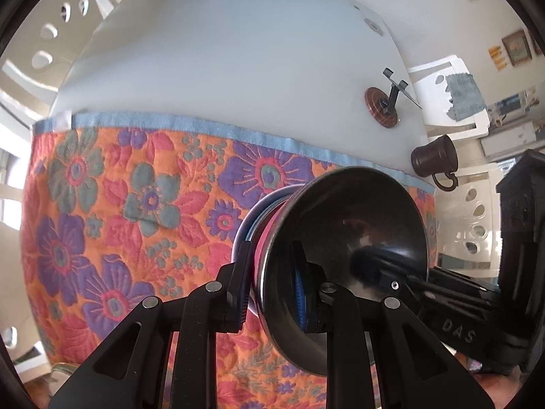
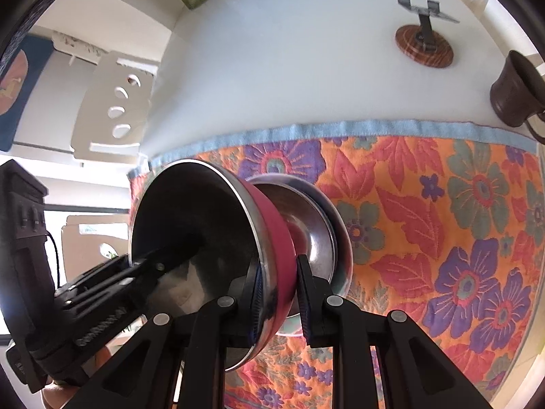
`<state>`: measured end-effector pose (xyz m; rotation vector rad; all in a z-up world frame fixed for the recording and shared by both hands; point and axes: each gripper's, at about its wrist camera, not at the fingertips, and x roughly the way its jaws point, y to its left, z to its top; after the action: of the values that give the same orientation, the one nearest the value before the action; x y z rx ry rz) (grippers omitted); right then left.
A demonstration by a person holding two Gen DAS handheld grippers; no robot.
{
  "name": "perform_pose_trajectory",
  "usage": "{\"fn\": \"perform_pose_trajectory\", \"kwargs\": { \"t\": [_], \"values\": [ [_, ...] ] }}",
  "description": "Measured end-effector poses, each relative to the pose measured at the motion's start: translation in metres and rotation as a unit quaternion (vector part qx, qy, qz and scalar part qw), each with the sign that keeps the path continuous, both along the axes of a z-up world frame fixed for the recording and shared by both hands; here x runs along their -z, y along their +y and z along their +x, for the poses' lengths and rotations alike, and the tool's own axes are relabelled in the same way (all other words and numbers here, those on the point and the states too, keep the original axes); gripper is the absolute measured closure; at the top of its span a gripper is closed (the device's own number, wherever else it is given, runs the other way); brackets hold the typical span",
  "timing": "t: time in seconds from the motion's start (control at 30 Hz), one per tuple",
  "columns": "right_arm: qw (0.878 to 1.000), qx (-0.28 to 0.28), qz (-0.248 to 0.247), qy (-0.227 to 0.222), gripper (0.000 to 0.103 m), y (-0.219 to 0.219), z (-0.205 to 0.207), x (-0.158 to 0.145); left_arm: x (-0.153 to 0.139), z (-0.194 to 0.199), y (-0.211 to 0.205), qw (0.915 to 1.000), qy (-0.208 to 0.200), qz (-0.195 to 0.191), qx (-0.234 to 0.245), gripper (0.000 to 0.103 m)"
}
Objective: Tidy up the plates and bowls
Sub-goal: 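Lower the plain stainless bowl into the pink bowl with both grippers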
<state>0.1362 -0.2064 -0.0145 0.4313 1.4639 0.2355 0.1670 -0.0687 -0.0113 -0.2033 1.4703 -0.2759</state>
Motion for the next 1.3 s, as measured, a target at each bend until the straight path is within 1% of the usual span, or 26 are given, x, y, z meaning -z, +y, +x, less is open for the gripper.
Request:
{"fn": "perform_pose_trajectory", "kwargs": {
  "t": [0.1, 0.2, 0.3, 0.43, 0.53, 0.57, 0.63, 0.73, 1.1, 1.2, 1.3],
  "values": [
    [1.000, 0.004, 0.000, -0.003, 0.085, 0.000, 0.001, 0.005, 0.006, -0.001, -0.003, 0.9998, 0.002, 0.011, 0.015, 0.085],
    [1.000, -0.003, -0.008, 0.009, 0.085, 0.002, 0.003, 0.014, 0.012, 0.000, -0.001, 0.9999, 0.007, 0.004, 0.009, 0.085],
    [1.000, 0.003, -0.001, 0.011, 0.085, 0.000, 0.005, 0.018, 0.014, 0.001, -0.002, 0.9999, 0.007, 0.007, 0.011, 0.085],
    [1.000, -0.001, -0.007, 0.010, 0.085, -0.001, 0.007, 0.020, 0.018, 0.003, -0.001, 0.9999, 0.011, 0.004, 0.008, 0.085],
    [1.000, 0.001, -0.002, 0.012, 0.084, -0.003, 0.007, 0.022, 0.021, 0.003, 0.000, 0.9998, 0.013, 0.008, 0.009, 0.085],
    [1.000, 0.005, 0.008, 0.018, 0.084, -0.004, 0.007, 0.023, 0.021, 0.003, 0.001, 0.9998, 0.013, 0.011, 0.009, 0.085],
    [1.000, 0.010, 0.016, 0.016, 0.084, -0.007, 0.006, 0.022, 0.022, 0.003, 0.001, 0.9999, 0.012, 0.009, 0.009, 0.085],
    [1.000, 0.008, 0.008, 0.016, 0.084, -0.007, 0.007, 0.022, 0.023, 0.004, -0.001, 0.9998, 0.012, 0.010, 0.014, 0.085],
    [1.000, 0.016, 0.003, 0.012, 0.084, -0.015, 0.005, 0.015, 0.021, 0.005, -0.002, 0.9998, 0.009, 0.006, 0.015, 0.085],
    [1.000, 0.015, -0.009, 0.012, 0.084, -0.015, 0.003, 0.014, 0.019, 0.005, -0.001, 0.9998, 0.008, 0.005, 0.016, 0.085],
    [1.000, 0.019, -0.003, 0.012, 0.084, -0.019, 0.002, 0.014, 0.015, 0.004, 0.001, 0.9999, 0.007, 0.002, 0.014, 0.085]
  ]
}}
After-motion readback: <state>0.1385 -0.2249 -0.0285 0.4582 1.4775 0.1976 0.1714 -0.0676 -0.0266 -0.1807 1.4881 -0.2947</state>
